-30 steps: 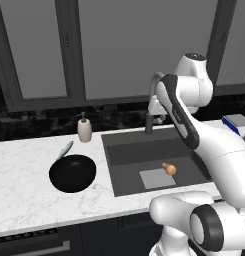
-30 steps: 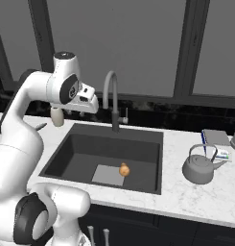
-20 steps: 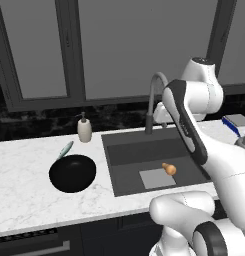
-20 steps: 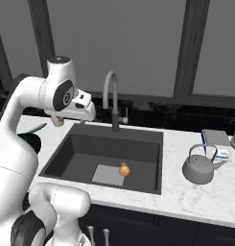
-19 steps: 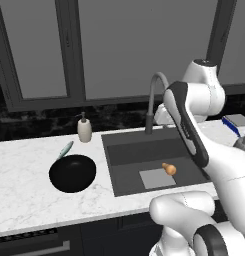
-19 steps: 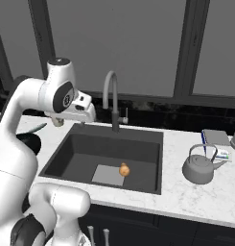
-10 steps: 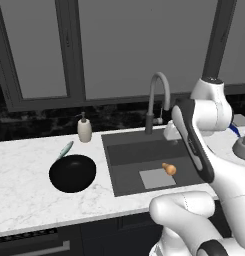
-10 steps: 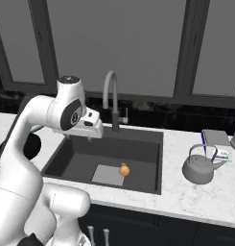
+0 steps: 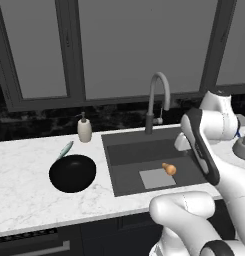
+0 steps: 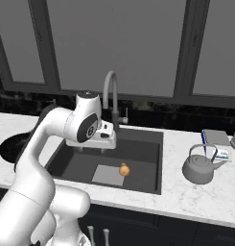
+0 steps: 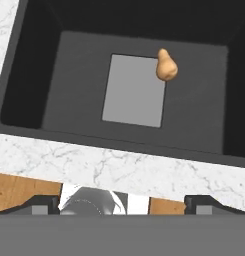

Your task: Pick the squash from the sink and place it in the bowl. Then pick the bowl and place it in the microwave. Then close the microwave door and press the start button.

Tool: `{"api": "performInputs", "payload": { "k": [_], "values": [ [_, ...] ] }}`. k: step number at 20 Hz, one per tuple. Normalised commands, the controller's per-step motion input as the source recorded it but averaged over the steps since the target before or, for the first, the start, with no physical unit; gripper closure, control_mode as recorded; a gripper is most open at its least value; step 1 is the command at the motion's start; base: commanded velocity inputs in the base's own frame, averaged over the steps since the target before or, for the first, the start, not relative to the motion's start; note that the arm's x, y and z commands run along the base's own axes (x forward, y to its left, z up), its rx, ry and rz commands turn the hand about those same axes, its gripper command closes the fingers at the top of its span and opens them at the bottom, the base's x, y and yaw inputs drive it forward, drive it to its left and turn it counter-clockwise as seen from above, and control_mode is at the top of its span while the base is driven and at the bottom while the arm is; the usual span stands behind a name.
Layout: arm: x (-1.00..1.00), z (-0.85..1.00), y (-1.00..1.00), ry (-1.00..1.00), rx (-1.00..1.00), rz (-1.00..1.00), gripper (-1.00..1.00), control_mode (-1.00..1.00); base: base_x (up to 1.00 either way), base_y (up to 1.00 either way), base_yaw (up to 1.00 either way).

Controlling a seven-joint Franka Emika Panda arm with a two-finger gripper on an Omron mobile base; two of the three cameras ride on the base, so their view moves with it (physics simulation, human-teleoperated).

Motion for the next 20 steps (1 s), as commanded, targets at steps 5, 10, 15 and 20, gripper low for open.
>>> {"api": "performInputs", "payload": {
  "k": [5,10,15,20],
  "values": [
    [0.2,-0.49,-0.49,0.07,0.0,0.14,-1.0,-1.0,0.0,0.0,0.0],
    [0.47,-0.51,-0.28,0.06,0.0,0.11,-1.0,-1.0,0.0,0.0,0.0],
    [0.59,-0.36,-0.2,0.01,0.0,0.08,-1.0,-1.0,0.0,0.0,0.0],
    [0.59,-0.27,-0.1,0.0,0.0,0.06,-1.0,-1.0,0.0,0.0,0.0]
  ]
}}
